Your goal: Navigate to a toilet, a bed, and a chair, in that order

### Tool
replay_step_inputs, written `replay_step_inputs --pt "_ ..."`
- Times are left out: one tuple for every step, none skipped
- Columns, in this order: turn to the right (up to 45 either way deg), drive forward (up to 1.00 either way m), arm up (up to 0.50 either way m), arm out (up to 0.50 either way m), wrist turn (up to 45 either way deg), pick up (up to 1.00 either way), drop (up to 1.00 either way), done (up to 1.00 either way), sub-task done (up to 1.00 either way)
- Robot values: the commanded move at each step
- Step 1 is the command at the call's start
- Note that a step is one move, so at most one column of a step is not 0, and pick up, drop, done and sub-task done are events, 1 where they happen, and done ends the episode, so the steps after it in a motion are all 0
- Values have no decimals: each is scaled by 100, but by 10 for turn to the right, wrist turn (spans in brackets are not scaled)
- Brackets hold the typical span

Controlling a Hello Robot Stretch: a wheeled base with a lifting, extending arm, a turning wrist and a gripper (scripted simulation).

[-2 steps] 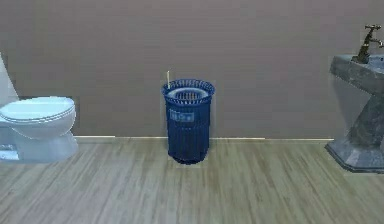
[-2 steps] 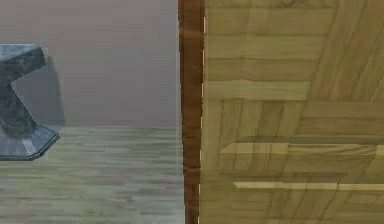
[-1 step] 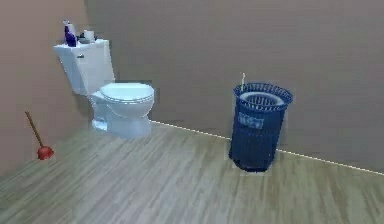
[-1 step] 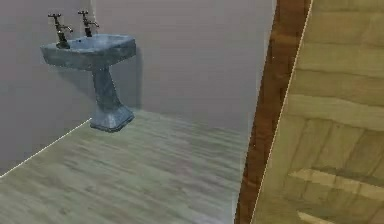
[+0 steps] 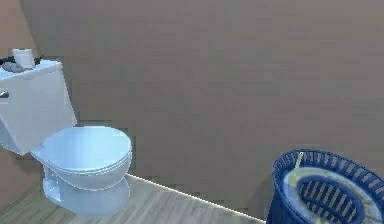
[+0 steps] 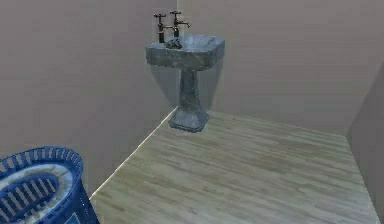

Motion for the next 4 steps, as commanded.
replay_step_inputs --pt "-30 0 0 0 0 0 0 0 0" --pt "0 40 0 0 0 0 0 0 0" --pt "-390 0 0 0 0 0 0 0 0" --pt "0 0 0 0 0 0 0 0 100"
